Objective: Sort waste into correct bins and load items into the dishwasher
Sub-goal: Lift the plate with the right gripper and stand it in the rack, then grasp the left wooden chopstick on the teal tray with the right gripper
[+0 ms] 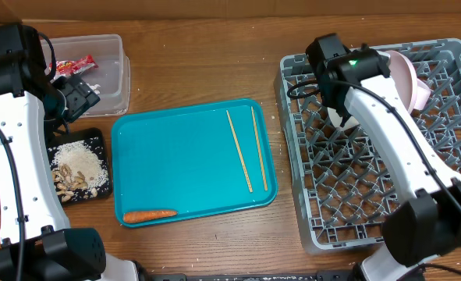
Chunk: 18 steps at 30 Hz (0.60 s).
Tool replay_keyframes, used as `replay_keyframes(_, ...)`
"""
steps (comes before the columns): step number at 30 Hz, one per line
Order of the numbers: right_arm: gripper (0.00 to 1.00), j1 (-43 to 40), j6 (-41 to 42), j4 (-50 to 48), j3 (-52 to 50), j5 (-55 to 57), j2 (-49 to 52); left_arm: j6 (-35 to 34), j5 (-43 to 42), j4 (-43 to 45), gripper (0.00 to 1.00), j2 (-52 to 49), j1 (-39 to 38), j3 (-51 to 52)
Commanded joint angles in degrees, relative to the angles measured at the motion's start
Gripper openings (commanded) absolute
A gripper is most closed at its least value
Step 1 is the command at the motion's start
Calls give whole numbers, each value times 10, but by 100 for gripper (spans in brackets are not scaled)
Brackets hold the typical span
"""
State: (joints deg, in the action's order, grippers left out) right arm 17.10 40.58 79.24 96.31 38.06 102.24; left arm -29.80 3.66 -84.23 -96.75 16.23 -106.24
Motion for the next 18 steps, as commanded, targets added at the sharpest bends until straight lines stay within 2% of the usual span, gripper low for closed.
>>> replay_keyframes(1, 96, 6, -69, -27, 46, -106, -53, 11, -1, 0, 97, 9, 1, -8)
replay_keyframes(5, 100, 16, -234, -90, 52, -364, -73, 11, -2, 1, 97, 9, 1, -8)
replay_keyframes(7, 100, 23, -253, -98, 52, -440, -69, 11, -3, 1, 97, 9, 1, -8)
replay_keyframes(12, 99, 65, -256, -89, 30, -459, -36, 11, -3, 1, 97, 9, 1, -8)
replay_keyframes(18, 85, 116, -253, -90, 0, -459, 21, 11, -3, 0, 97, 9, 1, -8)
